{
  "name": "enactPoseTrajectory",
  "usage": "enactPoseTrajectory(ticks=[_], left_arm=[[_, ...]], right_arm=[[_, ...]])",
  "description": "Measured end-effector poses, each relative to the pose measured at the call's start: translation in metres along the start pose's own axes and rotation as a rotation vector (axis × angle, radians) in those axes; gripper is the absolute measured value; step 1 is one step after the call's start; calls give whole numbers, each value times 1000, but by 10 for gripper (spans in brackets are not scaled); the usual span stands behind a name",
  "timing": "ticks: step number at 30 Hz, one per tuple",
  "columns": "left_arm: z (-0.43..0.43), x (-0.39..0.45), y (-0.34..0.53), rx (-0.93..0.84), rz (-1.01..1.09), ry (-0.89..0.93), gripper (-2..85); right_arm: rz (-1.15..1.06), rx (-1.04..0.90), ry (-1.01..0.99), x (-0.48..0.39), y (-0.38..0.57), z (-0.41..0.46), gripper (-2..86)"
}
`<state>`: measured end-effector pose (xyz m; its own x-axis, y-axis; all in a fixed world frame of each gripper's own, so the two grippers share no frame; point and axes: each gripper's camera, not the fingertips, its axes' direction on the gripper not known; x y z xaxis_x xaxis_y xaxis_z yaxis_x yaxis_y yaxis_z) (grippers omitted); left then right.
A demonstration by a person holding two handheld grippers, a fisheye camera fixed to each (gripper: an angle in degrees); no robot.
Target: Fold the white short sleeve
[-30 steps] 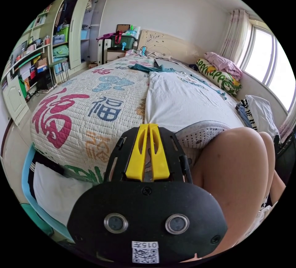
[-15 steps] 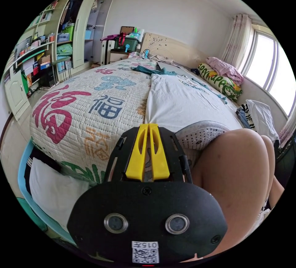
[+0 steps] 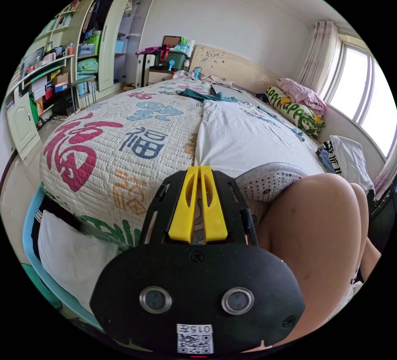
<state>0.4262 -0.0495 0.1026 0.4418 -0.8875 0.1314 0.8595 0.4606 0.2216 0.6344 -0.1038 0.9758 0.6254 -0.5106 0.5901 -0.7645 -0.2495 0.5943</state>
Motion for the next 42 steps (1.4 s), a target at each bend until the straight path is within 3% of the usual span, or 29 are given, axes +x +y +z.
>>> enactPoseTrajectory(ticks=[19, 24, 32, 37, 39, 42], left_arm=[[21, -32, -21, -11, -9, 16, -7], [31, -41, -34, -36, 10, 26, -7], [48, -55, -61, -76, 5, 43, -5], [58, -77, -90, -148, -45, 114, 8], [59, -84, -101, -157, -57, 118, 14], [56, -86, -123, -156, -57, 65, 21]], right_arm=[[9, 0, -1, -24, -13, -95, 2], [18, -4, -78, -15, -19, -136, 4], [-24, -33, -114, -5, -35, -221, 69], [-143, 255, 143, -25, -71, -311, 99], [-156, 380, 76, -27, -106, -340, 95], [-111, 390, -92, -17, -170, -340, 103]])
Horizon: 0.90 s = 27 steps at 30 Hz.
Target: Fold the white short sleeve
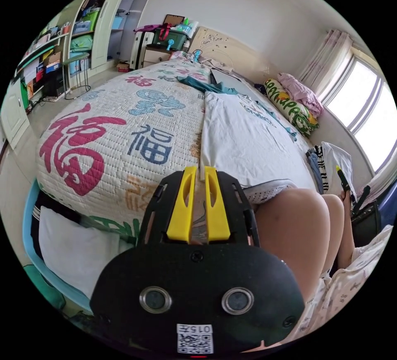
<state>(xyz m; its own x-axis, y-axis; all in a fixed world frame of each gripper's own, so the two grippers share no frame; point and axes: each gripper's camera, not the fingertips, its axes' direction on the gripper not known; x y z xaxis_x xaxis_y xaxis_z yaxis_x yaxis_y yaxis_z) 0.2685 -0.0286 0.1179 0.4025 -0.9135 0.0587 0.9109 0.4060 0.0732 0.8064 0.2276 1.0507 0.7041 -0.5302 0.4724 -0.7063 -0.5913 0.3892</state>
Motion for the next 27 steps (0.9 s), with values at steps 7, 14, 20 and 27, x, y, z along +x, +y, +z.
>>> enactPoseTrajectory(ticks=[7, 14, 20, 27], left_arm=[[3, 35, -68, 2, 51, -45, 30], [44, 115, -167, -97, 257, -134, 25], [122, 241, -330, -24, 434, -43, 32], [350, 542, -523, -128, 638, 280, 67]], right_arm=[[456, -98, -200, 63, -114, 121, 141], [586, -125, -222, 111, -180, 193, 70], [652, -132, -269, 119, -210, 158, 4], [690, -209, -283, 113, -254, 115, -1]])
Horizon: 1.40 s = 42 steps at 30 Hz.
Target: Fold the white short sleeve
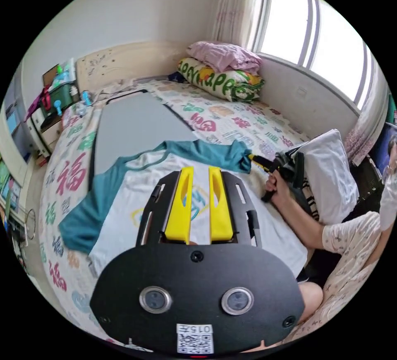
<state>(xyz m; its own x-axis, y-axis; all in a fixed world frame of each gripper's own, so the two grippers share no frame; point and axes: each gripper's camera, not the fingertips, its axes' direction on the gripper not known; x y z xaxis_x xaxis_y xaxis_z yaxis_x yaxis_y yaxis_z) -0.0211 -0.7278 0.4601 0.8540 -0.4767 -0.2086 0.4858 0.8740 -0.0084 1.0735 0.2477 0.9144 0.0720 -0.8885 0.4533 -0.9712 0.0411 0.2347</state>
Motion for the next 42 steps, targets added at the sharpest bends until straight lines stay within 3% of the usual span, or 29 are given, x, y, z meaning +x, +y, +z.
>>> enactPoseTrajectory(ticks=[2, 8, 19, 24, 29, 37, 42], left_arm=[[97, 48, -80, -64, 43, 73, 77], [289, 164, -179, -313, 153, 58, 82], [407, 183, -231, -461, 105, -73, 93], [396, 170, -230, -444, 97, -79, 17], [350, 139, -220, -383, 165, -47, 3], [127, -20, -127, -50, -48, -94, 1], [30, -61, -29, -34, -52, -177, 1]], right_arm=[[4, -25, -4, -9, -3, -10, -1], [16, -78, -20, -35, -7, -41, -1], [55, -97, 25, -57, -2, -83, -1], [36, -92, -6, -60, 12, -109, -2], [-41, -71, -98, -62, 31, -138, -7], [-352, -100, -313, -80, 61, -181, -8], [-579, -308, -451, -92, 80, -191, -7]])
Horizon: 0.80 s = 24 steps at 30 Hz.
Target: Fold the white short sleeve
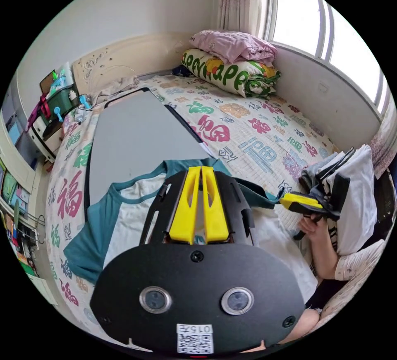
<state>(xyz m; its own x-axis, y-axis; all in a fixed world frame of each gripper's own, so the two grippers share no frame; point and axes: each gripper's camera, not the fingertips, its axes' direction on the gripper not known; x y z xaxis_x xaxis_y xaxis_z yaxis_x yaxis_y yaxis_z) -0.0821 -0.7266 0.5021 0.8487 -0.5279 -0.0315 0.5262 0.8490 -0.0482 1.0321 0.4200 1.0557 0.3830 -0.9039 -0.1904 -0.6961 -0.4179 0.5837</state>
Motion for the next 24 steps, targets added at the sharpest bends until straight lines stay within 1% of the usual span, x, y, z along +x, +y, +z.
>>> enactPoseTrajectory(ticks=[2, 3, 6, 8, 10, 12, 15, 18, 20, 23, 24], left_arm=[[-19, -21, 52, 5, -48, 33, 1], [-20, -24, 63, 0, -59, 44, 1], [-9, -32, 114, -78, -69, 48, 1], [8, -34, 145, -161, -65, -24, 0], [14, -42, 161, -191, -93, -25, 0], [9, -49, 169, -180, -115, -35, 1], [-7, -54, 163, -133, -107, -55, 7], [-6, -52, 132, -115, -76, -48, 29], [12, -47, 103, -120, -75, 31, 54], [34, -26, 83, -129, -38, 142, 57], [45, -10, 79, -144, -4, 206, 56]], right_arm=[[-57, -93, -36, -6, 6, 4, -7], [-96, -151, -38, -11, 11, 7, -6], [-198, -273, -58, -27, 27, 18, -1], [-256, -328, -76, -38, 36, 25, 7], [-312, -359, -71, -50, 45, 27, 33], [-345, -337, 34, -58, 54, 21, 60], [-297, -277, 188, -53, 63, 17, 72], [-291, -305, 202, -56, 71, 29, 86], [-323, -330, 210, -64, 76, 39, 96], [-345, -375, 245, -73, 83, 57, 105], [-343, -386, 250, -73, 85, 63, 106]])
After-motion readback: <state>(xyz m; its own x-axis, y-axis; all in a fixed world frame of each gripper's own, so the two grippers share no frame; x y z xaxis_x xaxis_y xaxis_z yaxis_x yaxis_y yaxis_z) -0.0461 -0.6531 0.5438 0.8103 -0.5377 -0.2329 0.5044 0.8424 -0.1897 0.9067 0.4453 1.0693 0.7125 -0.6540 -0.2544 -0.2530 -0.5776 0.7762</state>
